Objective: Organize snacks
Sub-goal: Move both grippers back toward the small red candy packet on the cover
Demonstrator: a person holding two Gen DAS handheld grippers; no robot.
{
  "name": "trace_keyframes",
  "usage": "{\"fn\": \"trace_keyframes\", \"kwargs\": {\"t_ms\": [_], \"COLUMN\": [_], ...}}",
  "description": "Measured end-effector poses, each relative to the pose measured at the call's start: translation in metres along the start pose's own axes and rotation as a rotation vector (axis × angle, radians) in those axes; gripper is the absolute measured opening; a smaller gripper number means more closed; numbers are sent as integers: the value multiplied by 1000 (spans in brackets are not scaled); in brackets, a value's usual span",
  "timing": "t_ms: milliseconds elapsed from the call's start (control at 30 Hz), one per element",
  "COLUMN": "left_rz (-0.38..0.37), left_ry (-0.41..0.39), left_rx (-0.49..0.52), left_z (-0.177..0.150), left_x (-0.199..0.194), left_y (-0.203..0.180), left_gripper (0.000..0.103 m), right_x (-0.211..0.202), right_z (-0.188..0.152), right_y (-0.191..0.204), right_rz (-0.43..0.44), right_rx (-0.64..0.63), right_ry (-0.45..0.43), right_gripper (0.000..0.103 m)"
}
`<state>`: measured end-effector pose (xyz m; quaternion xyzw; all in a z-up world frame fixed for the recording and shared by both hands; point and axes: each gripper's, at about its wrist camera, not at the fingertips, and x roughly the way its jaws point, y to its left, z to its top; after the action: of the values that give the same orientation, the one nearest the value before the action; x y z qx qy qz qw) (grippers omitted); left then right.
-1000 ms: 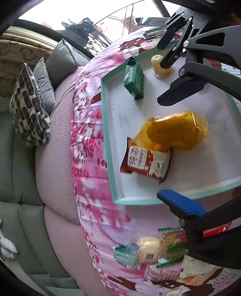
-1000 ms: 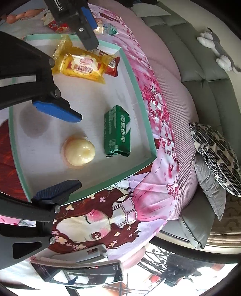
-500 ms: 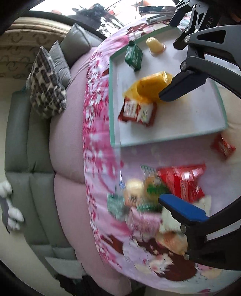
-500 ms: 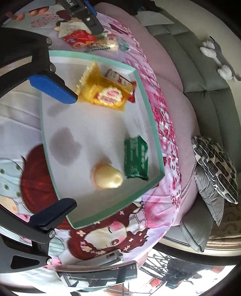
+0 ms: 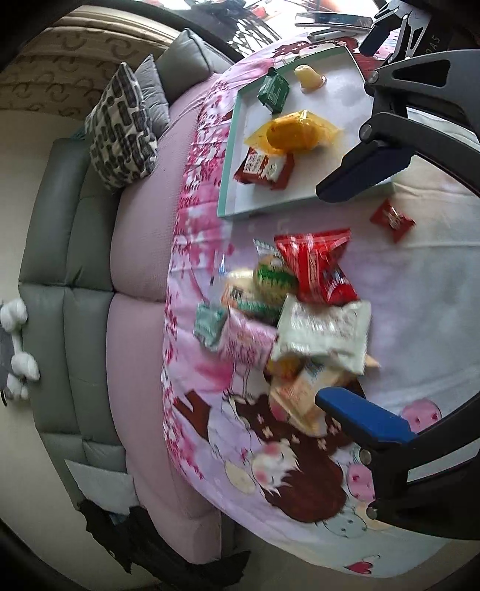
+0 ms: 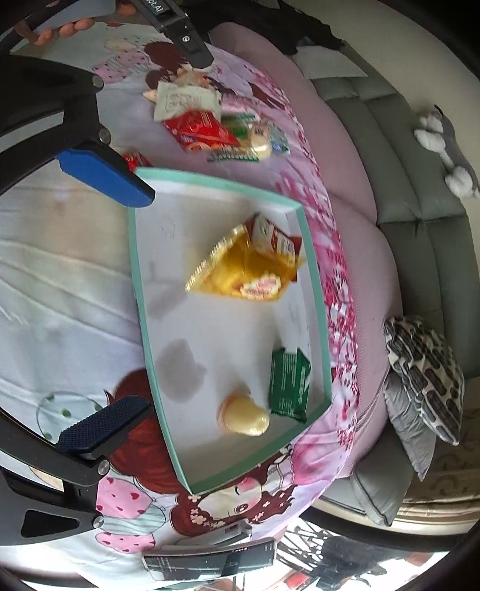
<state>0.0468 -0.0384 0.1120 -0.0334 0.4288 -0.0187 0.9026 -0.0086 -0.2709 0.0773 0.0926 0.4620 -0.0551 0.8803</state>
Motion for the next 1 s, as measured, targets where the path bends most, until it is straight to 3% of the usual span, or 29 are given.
{"fn": "trace_keyframes", "kwargs": {"t_ms": [633,1000], "left_rz": [91,65], "left_ry": [-9,28], "left_rx": [-167,-245], "left_z": [-12,-19], "left_x": [-18,-9], "left_y": [107,139], "left_gripper": [100,100], "right_x": [3,19], "right_z": [-10,-18], "right_y": [80,120], "right_rz": [115,141], "right_rx": [-78,-147], "right_ry": [30,54], "right_gripper": [103,102]}}
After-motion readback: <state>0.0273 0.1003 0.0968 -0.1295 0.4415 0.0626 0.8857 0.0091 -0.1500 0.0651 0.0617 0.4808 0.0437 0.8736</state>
